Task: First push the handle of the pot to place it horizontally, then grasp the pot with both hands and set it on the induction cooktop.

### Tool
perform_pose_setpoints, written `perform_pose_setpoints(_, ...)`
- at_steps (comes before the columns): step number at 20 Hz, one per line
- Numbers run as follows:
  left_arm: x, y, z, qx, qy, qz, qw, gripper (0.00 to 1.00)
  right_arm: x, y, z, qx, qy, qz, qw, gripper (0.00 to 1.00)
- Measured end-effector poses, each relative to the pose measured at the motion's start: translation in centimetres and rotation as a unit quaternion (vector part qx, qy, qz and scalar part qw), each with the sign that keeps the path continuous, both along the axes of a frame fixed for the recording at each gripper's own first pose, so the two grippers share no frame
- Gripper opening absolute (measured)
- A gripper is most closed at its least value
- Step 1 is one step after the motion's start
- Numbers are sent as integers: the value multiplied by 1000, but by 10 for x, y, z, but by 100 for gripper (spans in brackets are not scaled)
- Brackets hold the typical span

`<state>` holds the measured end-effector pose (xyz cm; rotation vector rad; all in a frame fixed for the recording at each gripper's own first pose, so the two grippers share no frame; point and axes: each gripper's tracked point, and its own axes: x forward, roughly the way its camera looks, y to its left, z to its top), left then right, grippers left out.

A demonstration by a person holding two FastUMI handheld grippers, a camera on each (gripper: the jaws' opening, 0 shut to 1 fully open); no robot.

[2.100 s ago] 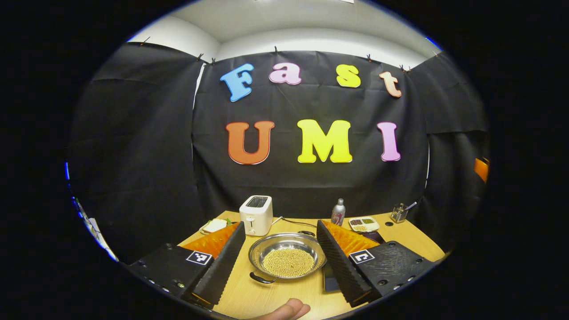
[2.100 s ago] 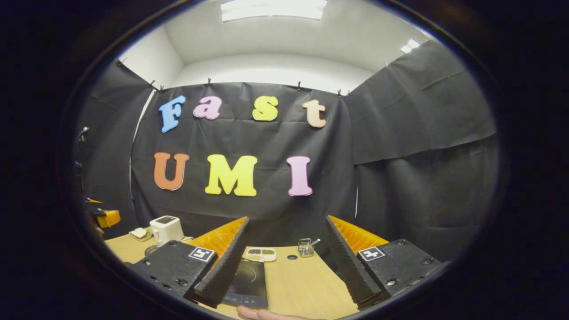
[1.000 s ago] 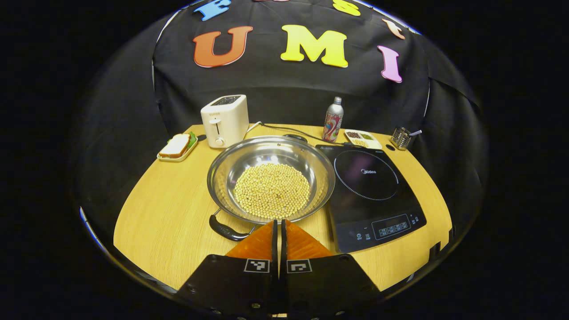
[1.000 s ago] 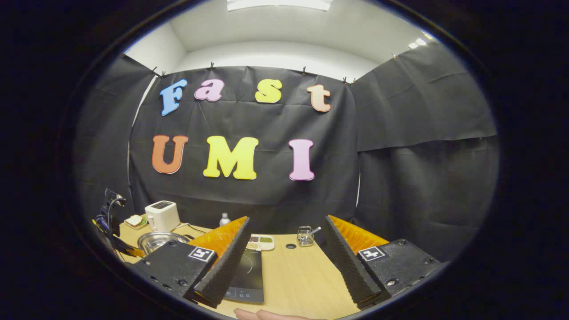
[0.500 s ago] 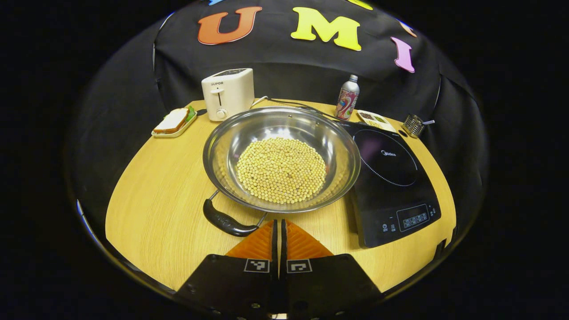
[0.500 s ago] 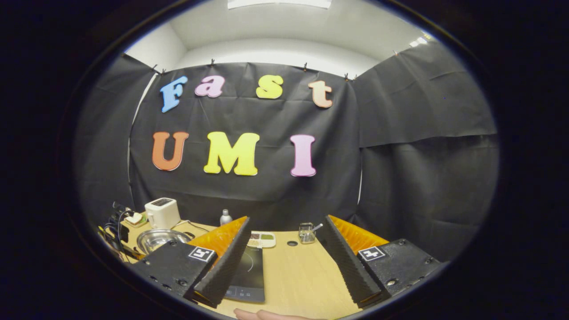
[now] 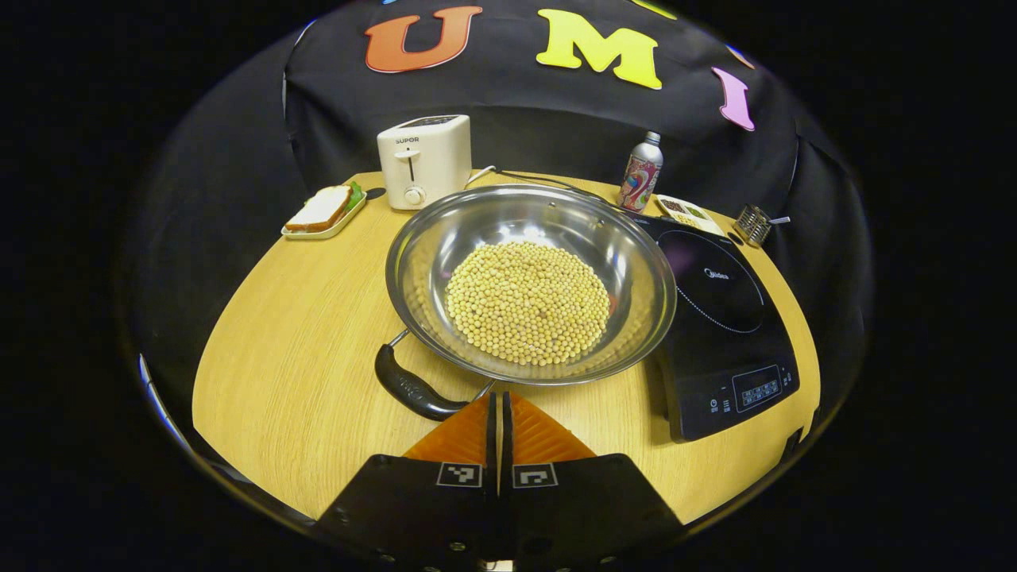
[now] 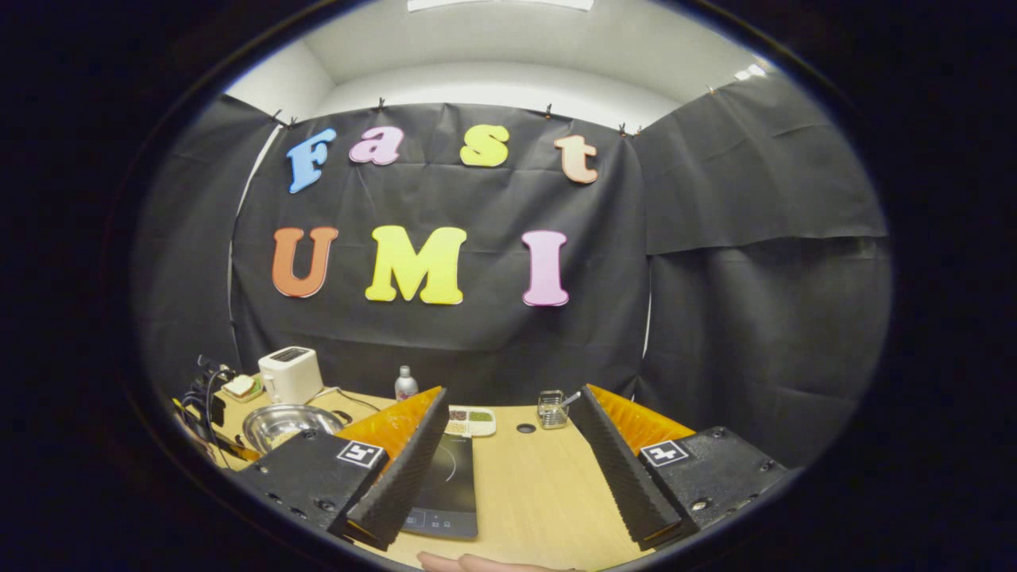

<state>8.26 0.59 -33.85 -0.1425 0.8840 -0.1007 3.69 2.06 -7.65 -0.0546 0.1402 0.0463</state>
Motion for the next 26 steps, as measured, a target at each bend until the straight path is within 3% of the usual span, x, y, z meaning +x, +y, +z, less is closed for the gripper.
perform_pose_setpoints(2, 2, 7, -1, -5, 1, 1, 1000, 0, 3, 2, -3, -2, 2, 0, 1000, 100)
perform_pose_setpoints(4, 5, 6, 0, -39, 3, 3, 999, 0, 5, 4, -7, -3, 5, 0, 1000, 100)
perform_pose_setpoints(5, 5, 6, 0, -55, 7, 4, 998, 10, 7, 5, -9, -3, 7, 0, 1000, 100)
perform_pose_setpoints(6, 6, 9, 0, -61, 8, 7, 998, 0, 8, 5, -11, -4, 11, 0, 1000, 100)
perform_pose_setpoints(7, 7, 15, 0, -59, 8, 10, 998, 11, 9, 6, -13, -4, 13, 1, 1000, 100)
perform_pose_setpoints(8, 9, 20, -1, -54, 10, 13, 998, 0, 11, 7, -15, -4, 16, 1, 1000, 100)
perform_pose_setpoints(13, 16, 40, -6, -47, 16, 15, 999, 0, 10, 17, -23, -9, 24, 9, 1000, 100)
perform_pose_setpoints(14, 19, 43, -7, -43, 16, 15, 999, 11, 9, 20, -24, -12, 25, 14, 1000, 99)
perform_pose_setpoints(15, 21, 47, -9, -38, 17, 14, 999, 0, 8, 23, -25, -15, 25, 16, 999, 100)
perform_pose_setpoints(25, 47, 77, -15, -29, 24, 23, 999, 0, -4, 35, -13, -5, 21, 10, 1000, 100)
perform_pose_setpoints(26, 51, 82, -16, -26, 25, 25, 999, 10, -6, 36, -11, -1, 17, 10, 1000, 100)
